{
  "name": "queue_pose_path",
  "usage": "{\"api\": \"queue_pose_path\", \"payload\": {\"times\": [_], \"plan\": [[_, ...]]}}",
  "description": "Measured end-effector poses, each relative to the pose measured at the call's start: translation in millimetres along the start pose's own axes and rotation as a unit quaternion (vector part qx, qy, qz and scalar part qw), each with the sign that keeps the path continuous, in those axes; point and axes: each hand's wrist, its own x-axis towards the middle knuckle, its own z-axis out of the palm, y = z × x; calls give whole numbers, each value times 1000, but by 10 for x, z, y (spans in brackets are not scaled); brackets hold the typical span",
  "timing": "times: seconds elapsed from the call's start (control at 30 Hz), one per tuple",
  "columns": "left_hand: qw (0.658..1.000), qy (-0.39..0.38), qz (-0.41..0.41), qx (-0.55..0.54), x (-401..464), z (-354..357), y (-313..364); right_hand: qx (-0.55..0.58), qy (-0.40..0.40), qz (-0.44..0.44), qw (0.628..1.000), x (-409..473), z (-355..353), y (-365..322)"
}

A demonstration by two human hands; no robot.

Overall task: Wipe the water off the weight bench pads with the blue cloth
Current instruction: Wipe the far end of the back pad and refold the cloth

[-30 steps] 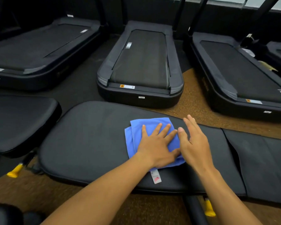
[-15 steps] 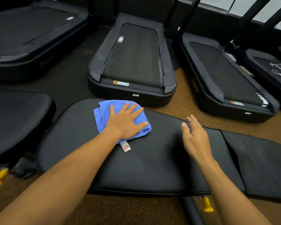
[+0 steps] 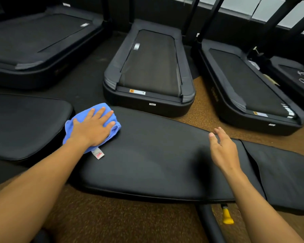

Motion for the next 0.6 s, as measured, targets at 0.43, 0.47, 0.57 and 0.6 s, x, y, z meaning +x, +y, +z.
{"api": "queue_pose_path", "payload": {"times": [0.43, 0.47, 0.57, 0.6], "plan": [[667, 262, -48, -696, -1485, -359, -127, 211, -255, -90, 939, -885, 724, -1201], [643, 249, -32, -724, -1537, -401, 41, 237, -283, -101, 924, -969, 768, -1318], [617, 196, 21, -762, -1606, -366, 590, 268, -328, -144, 895, -1124, 760, -1507], [599, 168, 36, -782, -1616, -327, 749, 257, -326, -163, 895, -1139, 730, -1514]]}}
